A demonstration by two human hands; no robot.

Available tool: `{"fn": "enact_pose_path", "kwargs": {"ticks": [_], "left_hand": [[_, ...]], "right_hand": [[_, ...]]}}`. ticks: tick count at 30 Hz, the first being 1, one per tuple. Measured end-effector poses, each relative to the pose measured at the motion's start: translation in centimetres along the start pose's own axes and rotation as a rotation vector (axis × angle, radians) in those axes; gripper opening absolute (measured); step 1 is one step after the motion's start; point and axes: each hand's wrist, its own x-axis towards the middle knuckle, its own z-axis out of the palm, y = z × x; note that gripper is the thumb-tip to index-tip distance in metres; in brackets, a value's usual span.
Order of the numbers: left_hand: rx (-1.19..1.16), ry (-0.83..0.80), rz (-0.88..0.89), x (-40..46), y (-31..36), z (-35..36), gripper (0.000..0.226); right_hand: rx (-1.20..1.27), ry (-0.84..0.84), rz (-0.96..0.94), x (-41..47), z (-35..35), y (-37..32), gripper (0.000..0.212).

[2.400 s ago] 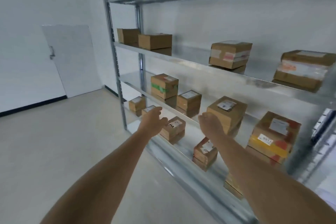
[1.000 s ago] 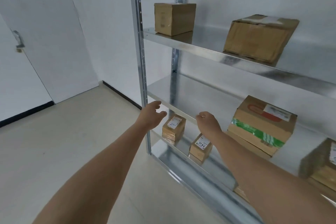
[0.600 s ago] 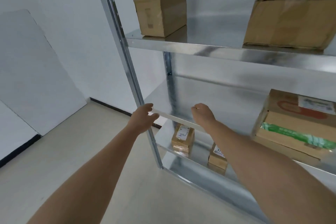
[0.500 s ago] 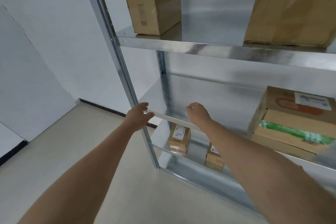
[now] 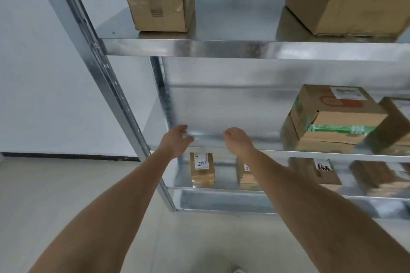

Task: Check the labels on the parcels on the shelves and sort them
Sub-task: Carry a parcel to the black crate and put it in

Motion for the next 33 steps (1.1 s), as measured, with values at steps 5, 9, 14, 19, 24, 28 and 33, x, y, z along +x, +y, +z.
{"fn": "enact_pose_path", "kwargs": {"ticks": [5,9,14,19,24,28,33], "left_hand": [[-0.003,-0.061,0.033,1.2,-2.3,-0.8,0.058],[-0.013,-0.088,0.045,1.7,-3.0,-0.9,0.057],[-0.092,-0.115,0.052,2.4,-5.6,1.3,0.047],[-0.120,-0.110,0.018,3.7,-13.0,8.3,0.030],[-0.084,-0.096,0.005,6.9,-19.9,16.5,0.026],[-0.149,0.019,-0.034,11.7,-24.9,21.9,0.035],[-0.361,0.122,-0.061,18.2,-30.7,27.5,0.038]], "right_hand": [[0.002,0.039,0.051,-0.9,3.2,0.2,0.038],[0.026,0.063,0.079,-0.9,4.6,0.6,0.035],[0.010,0.044,0.050,0.1,6.6,2.3,0.036],[0.066,0.042,0.019,1.8,12.3,8.9,0.038],[0.058,0.063,0.024,5.4,18.2,17.9,0.032],[0.077,0.086,0.048,10.5,22.5,23.8,0.033],[0.194,0.077,0.129,17.6,27.7,29.9,0.050]]}}
